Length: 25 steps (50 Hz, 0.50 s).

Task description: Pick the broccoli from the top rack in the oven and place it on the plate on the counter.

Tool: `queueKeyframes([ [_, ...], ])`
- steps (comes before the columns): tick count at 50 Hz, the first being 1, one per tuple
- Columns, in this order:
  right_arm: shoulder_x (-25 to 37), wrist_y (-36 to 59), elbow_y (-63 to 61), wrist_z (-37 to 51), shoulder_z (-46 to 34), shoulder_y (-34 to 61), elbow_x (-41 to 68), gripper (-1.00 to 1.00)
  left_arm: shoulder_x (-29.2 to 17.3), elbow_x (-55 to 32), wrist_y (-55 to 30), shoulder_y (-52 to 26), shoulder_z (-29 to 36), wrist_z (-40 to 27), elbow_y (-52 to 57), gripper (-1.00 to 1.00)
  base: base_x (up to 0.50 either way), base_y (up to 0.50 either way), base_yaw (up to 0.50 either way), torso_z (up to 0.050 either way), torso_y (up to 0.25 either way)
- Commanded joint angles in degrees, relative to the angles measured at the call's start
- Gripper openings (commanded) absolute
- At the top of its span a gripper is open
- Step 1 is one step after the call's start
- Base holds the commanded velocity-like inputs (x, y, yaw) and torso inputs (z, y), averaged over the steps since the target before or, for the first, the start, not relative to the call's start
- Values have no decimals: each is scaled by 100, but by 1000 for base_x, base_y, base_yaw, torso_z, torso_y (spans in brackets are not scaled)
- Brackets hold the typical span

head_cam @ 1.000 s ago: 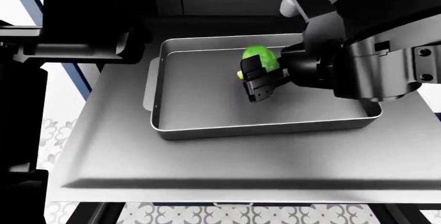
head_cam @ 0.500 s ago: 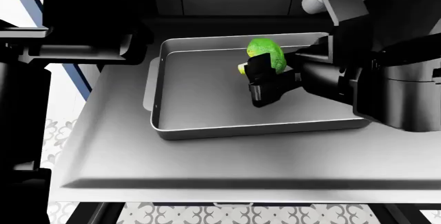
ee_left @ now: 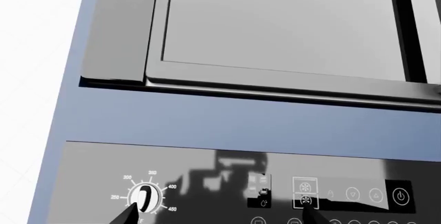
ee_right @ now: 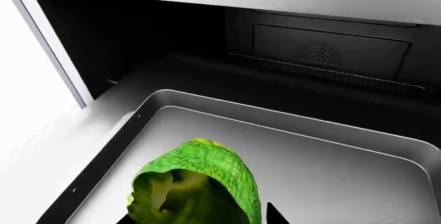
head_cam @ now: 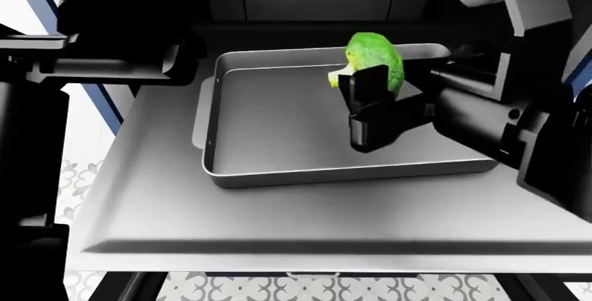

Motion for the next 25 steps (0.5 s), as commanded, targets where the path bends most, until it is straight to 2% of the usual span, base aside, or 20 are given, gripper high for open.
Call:
queueKeyframes([
  [1, 221, -230, -394, 247, 184, 49, 259, -100, -17, 9, 34, -14, 37, -13, 7, 100, 0, 0, 0, 0, 0],
  [14, 305, -321, -558, 353, 207, 134, 392, -100, -43, -34, 187, 26, 26, 9, 12, 100, 0, 0, 0, 0, 0],
  [25, 259, -272, -513, 208, 193, 63, 203, -100, -79, 144, 266, 156, 63, 69, 11, 100, 0, 0, 0, 0, 250],
])
